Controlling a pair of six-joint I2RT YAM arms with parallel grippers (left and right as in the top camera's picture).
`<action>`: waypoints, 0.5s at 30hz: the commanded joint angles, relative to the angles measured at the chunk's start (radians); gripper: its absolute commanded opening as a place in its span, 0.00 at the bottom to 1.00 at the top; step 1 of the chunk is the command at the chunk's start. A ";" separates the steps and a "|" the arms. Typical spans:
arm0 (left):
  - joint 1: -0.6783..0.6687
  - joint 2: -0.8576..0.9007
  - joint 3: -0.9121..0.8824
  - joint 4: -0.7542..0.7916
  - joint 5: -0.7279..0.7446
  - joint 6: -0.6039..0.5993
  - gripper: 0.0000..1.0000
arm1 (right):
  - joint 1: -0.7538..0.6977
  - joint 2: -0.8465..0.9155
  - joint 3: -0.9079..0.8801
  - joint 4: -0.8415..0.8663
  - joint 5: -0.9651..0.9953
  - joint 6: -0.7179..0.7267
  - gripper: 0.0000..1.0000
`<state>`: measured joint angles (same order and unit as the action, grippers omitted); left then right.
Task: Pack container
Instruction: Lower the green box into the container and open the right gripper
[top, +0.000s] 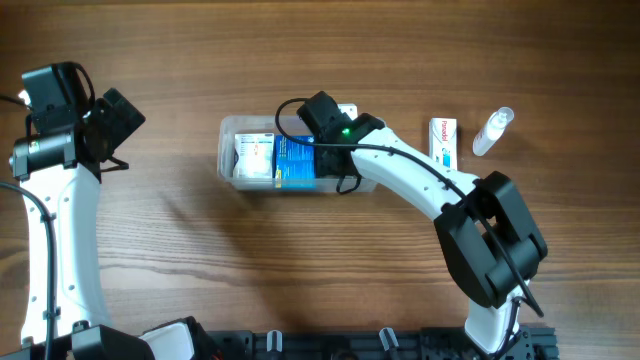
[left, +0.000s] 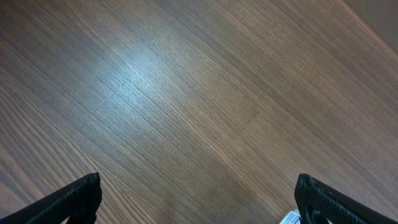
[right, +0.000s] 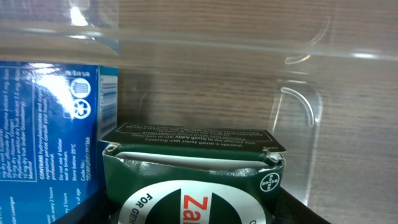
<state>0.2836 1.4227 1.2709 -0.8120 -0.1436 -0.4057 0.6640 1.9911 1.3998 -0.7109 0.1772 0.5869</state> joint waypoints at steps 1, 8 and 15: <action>0.005 -0.009 0.001 0.001 0.001 0.005 1.00 | -0.002 0.015 -0.007 0.016 0.005 0.015 0.52; 0.005 -0.009 0.001 0.001 0.001 0.005 1.00 | -0.003 0.015 -0.007 0.030 -0.028 0.014 0.54; 0.005 -0.009 0.001 0.001 0.001 0.005 1.00 | -0.003 0.015 -0.007 0.030 -0.036 0.014 0.70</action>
<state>0.2836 1.4227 1.2709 -0.8120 -0.1436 -0.4057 0.6640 1.9919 1.3991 -0.6861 0.1570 0.5896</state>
